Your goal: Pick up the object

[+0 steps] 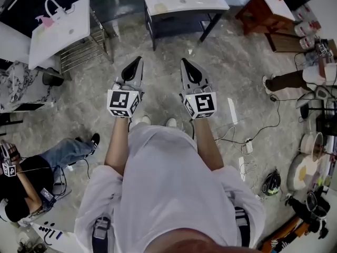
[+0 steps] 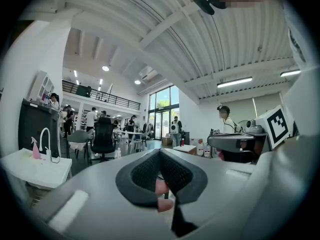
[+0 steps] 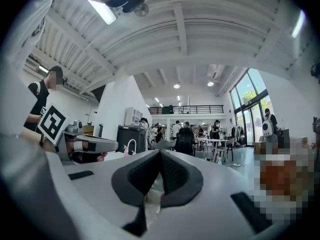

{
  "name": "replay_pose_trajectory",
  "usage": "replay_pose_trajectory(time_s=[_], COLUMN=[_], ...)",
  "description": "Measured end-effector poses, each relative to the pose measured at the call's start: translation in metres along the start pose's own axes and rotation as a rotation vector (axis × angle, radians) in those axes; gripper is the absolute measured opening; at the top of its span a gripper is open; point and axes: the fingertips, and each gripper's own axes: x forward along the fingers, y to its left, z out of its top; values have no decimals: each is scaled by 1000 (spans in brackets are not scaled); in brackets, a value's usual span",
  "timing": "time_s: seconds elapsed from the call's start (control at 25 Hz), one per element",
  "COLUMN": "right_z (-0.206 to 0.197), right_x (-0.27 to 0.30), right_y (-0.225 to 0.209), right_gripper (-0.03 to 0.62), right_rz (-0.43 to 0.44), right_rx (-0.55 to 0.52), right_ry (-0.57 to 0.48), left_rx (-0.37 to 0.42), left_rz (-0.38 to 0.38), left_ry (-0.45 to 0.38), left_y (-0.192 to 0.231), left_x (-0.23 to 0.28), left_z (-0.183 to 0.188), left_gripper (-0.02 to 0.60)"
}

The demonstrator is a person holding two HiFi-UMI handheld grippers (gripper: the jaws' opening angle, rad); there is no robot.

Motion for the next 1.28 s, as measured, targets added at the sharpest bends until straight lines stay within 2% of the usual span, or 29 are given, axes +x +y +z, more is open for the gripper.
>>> replay_pose_trajectory(time_s=[0.36,0.92,1.28], right_z=[-20,-35,-43], right_x=[-23,-45,-11], right_y=[-22,-74,-91], right_gripper=[2,2,2], right_rz=[3,52,25], right_rx=[4,12,-7], right_ry=[25,28,21], left_rx=[9,55,62], left_rz=[42,97,83], left_ry=[30,61,36], left_y=[-10,-57,-28], left_x=[0,25,63], left_z=[-10,-17,-20], left_gripper=[0,0,0])
